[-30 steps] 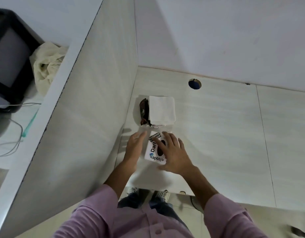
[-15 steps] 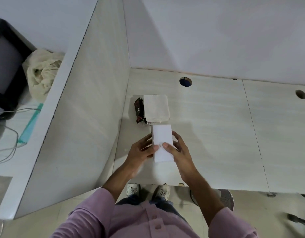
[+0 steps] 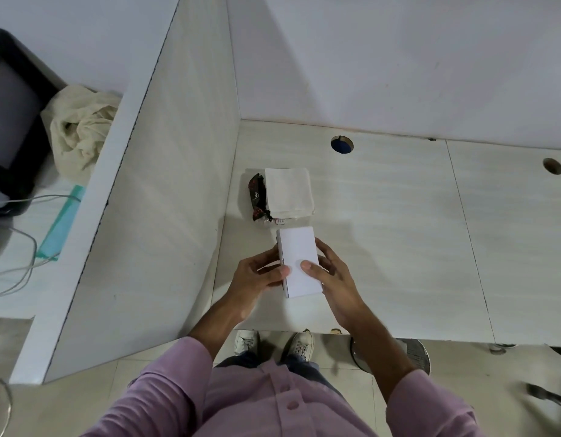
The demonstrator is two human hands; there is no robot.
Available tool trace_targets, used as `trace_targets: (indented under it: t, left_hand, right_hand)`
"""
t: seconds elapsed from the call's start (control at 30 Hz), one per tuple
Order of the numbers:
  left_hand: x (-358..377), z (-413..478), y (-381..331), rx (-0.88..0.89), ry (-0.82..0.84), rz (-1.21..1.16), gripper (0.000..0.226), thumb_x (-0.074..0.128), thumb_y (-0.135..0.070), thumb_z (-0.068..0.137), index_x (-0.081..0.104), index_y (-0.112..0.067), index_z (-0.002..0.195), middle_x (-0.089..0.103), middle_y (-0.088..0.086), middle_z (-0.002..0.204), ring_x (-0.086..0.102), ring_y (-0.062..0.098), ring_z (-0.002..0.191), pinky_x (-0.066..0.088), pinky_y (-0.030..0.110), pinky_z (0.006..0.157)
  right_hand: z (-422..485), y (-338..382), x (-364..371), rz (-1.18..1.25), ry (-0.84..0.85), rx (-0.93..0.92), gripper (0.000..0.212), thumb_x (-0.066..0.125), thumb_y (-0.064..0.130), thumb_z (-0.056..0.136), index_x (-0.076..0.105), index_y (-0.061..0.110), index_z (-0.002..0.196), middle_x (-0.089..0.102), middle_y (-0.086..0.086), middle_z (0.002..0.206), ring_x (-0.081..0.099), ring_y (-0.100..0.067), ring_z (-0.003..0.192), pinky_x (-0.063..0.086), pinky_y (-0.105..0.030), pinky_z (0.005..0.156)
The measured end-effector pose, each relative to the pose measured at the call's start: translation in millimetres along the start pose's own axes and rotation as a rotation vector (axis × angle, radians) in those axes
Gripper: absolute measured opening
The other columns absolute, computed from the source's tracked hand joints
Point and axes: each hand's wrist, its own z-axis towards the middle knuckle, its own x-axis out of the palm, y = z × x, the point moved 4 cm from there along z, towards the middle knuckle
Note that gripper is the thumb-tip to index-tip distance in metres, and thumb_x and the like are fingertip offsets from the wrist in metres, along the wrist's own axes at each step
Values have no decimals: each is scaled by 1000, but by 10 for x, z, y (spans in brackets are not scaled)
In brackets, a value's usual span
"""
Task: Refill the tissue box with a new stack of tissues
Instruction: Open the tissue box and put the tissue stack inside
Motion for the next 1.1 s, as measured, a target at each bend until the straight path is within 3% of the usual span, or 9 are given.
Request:
trace_targets:
  t: [0.17, 0.3, 0.4, 0.47, 0.57, 0.63, 0.83, 1.0, 1.1]
  left_hand:
    - [-68, -23, 3, -48, 22, -112, 21, 80, -23, 66, 83, -19, 87, 74, -1, 80, 70, 20, 82, 61, 30, 68]
    - [-72, -34, -21, -92, 53, -267, 41, 75, -24, 72, 71, -9, 109, 73, 11, 97, 71, 25, 91, 62, 42, 81]
    - [-116, -50, 23, -143, 46, -443, 56, 74, -27, 71, 66, -7, 123, 72, 18, 112, 65, 36, 106, 45, 59, 103]
    - [-184, -54, 67, -157, -8, -477, 55, 70, -17, 70, 63, -8, 124, 66, 21, 117, 62, 39, 109, 44, 61, 105]
    - [-321, -49, 114, -161, -254, -354, 30, 54, 5, 84, 61, -10, 109, 60, 17, 109, 61, 34, 100, 54, 51, 89]
    - [-374, -47, 137, -173, -361, -231, 26, 51, 10, 91, 60, -11, 103, 59, 15, 107, 61, 31, 97, 58, 47, 82]
    - [-349, -59, 200, -203, -418, 10, 26, 55, 10, 91, 60, -15, 91, 62, 9, 94, 62, 23, 86, 56, 47, 87]
    - [-468, -1, 327, -194, -420, 186, 27, 56, 7, 89, 64, -16, 100, 65, 5, 93, 64, 21, 85, 55, 31, 69]
    - [-527, -3, 330, -158, -478, 359, 23, 64, 2, 80, 64, -17, 94, 68, 5, 88, 64, 26, 84, 51, 30, 71]
  right_hand:
    - [-29, -8, -96, 166, -17, 59, 64, 77, 31, 82, 59, 16, 141, 70, -14, 131, 66, -34, 120, 57, -52, 95]
    - [-50, 33, -135, 198, -31, 93, 53, 69, 30, 86, 62, 14, 136, 72, -10, 124, 67, -26, 109, 59, -39, 81]
    - [-71, 10, -165, 216, -33, 124, 58, 73, 45, 80, 64, 20, 132, 72, -7, 123, 65, -26, 111, 50, -52, 101]
    - [-97, -23, -220, 253, -48, 126, 49, 72, 46, 82, 67, 23, 125, 73, -5, 117, 67, -22, 101, 47, -53, 103]
    - [-146, -63, -285, 301, -68, 119, 38, 64, 42, 87, 67, 22, 120, 70, -6, 109, 67, -17, 83, 48, -48, 94]
    - [-173, -85, -325, 316, -82, 117, 35, 61, 40, 90, 65, 21, 119, 72, -3, 104, 69, -14, 78, 48, -49, 94]
    - [-230, -96, -394, 343, -92, 123, 37, 61, 41, 89, 69, 24, 121, 74, -4, 119, 68, -25, 110, 50, -55, 103]
    - [-234, -119, -435, 372, -102, 126, 27, 61, 42, 90, 80, 30, 105, 70, -7, 110, 49, -32, 107, 46, -59, 106]
    - [-236, -109, -432, 379, -96, 142, 26, 61, 41, 90, 81, 30, 102, 70, -4, 102, 45, -33, 103, 42, -62, 109]
